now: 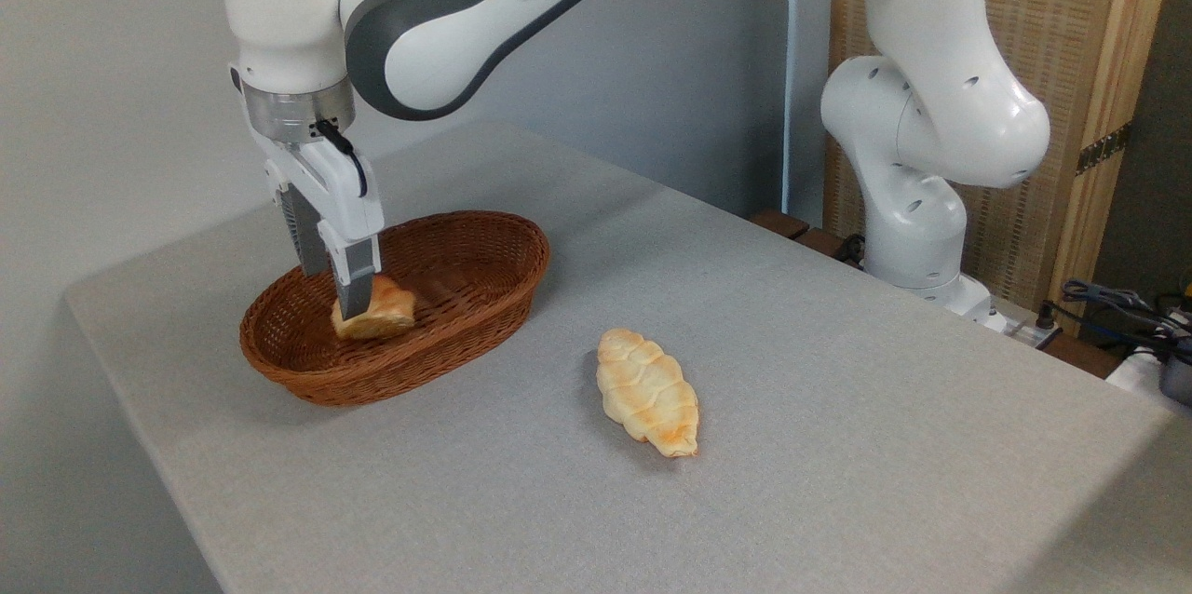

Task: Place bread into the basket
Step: 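Lower the bun into the basket and open the gripper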

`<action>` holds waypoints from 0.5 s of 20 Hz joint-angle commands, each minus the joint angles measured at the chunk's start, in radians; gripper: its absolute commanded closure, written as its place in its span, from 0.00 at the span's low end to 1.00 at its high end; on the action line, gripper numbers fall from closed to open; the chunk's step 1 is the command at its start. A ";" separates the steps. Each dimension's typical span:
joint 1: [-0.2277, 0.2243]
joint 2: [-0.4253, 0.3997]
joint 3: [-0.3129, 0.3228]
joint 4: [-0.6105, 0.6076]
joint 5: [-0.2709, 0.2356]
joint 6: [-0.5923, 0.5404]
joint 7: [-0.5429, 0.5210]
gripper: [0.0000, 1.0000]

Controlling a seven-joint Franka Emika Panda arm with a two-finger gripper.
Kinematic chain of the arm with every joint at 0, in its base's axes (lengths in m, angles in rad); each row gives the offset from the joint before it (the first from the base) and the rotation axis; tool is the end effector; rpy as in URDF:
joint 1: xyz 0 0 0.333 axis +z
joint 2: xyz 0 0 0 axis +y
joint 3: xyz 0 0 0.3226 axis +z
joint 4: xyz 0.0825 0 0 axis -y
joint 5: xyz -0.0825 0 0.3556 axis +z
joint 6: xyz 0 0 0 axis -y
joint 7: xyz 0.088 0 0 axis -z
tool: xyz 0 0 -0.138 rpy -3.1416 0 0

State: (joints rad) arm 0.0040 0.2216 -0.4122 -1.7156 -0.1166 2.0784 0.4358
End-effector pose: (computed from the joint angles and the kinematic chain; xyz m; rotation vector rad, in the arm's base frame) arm 0.5699 -0.2374 0.4669 2.7206 -1.1171 0.2372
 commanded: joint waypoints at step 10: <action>0.056 -0.128 0.098 0.091 0.008 -0.259 0.012 0.00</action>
State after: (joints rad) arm 0.0252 0.1508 -0.3471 -1.6745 -0.1155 1.9551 0.4366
